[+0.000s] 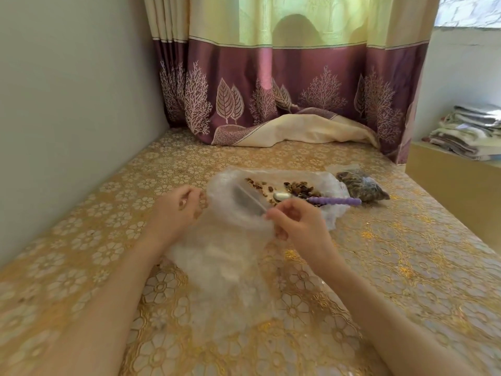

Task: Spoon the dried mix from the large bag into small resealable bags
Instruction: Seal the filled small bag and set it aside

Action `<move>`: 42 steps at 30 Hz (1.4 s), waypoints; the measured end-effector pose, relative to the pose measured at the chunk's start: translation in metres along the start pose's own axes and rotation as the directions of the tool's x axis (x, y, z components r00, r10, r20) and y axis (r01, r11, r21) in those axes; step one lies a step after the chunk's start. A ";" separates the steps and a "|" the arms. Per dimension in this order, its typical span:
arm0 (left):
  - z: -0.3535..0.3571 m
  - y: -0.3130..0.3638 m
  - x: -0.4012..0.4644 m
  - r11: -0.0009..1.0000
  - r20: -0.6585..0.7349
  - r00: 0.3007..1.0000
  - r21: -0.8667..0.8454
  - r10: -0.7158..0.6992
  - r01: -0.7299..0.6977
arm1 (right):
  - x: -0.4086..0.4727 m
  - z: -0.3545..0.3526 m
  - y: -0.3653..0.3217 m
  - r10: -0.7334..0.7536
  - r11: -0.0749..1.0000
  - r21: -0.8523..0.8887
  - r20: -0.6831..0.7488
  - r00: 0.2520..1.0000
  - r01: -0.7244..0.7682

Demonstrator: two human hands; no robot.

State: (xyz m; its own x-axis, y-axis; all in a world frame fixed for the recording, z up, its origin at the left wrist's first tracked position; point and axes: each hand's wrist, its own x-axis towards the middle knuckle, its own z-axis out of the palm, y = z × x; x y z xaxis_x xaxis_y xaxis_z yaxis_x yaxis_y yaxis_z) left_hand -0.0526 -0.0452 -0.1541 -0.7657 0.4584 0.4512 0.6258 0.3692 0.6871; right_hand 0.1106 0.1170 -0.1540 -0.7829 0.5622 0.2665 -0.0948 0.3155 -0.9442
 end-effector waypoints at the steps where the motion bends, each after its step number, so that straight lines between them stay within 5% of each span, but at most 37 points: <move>1: -0.002 0.004 0.001 0.997 -0.053 0.999 -0.074 -0.010 0.006 | 0.003 -0.006 -0.002 0.065 0.987 0.153 -0.048 0.997 -0.057; 4: -0.006 0.011 0.002 0.969 -0.178 0.982 -0.249 -0.061 0.015 | 0.009 -0.020 -0.005 0.247 0.827 0.549 -0.160 0.956 -0.122; 8: -0.003 0.025 -0.006 0.975 -0.315 0.946 -0.177 0.071 -0.132 | 0.008 -0.021 -0.004 0.307 0.695 0.713 -0.176 0.935 -0.094; 11: 0.006 0.043 -0.018 0.947 -0.268 0.951 -0.234 0.155 -0.220 | 0.001 -0.008 -0.003 0.198 0.786 0.616 -0.175 0.965 -0.050; 15: 0.025 0.065 -0.032 0.874 0.067 0.996 -0.485 0.063 -0.023 | -0.011 0.011 0.003 -0.196 0.966 0.146 -0.123 0.973 0.213; 18: 0.032 0.066 -0.034 0.883 0.129 0.991 -0.468 0.034 0.030 | -0.014 0.018 0.009 -0.403 0.910 -0.126 -0.037 0.914 0.396; 22: 0.032 0.055 -0.028 0.865 0.131 0.991 -0.492 -0.043 0.103 | -0.013 0.018 0.011 -0.487 0.853 -0.222 -0.010 0.873 0.473; 25: 0.032 0.051 -0.027 0.873 0.176 0.984 -0.476 -0.021 0.104 | -0.015 0.017 0.010 -0.509 0.834 -0.237 0.016 0.861 0.498; 30: 0.035 0.050 -0.031 0.935 0.313 0.939 -0.353 0.141 -0.022 | -0.015 0.015 0.008 -0.293 0.952 -0.114 -0.055 0.954 0.286; 33: 0.033 0.051 -0.031 0.931 0.360 0.911 -0.359 0.202 -0.064 | -0.014 0.012 0.007 -0.292 0.948 -0.142 -0.026 0.956 0.286; 39: 0.031 0.058 -0.036 0.949 0.296 0.933 -0.293 0.204 -0.115 | -0.013 0.012 0.007 -0.440 0.861 -0.277 0.014 0.898 0.426; 42: 0.031 0.061 -0.036 0.955 0.294 0.932 -0.265 0.212 -0.133 | -0.011 0.009 0.006 -0.283 0.948 -0.150 0.014 0.959 0.281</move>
State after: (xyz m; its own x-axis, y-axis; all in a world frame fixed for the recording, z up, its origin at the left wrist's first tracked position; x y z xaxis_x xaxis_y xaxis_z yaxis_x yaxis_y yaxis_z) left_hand 0.0173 -0.0136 -0.1463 -0.5371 0.7434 0.3985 0.6604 0.0767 0.7470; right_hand 0.1132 0.1058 -0.1647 -0.7330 0.4391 0.5196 -0.2178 0.5722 -0.7907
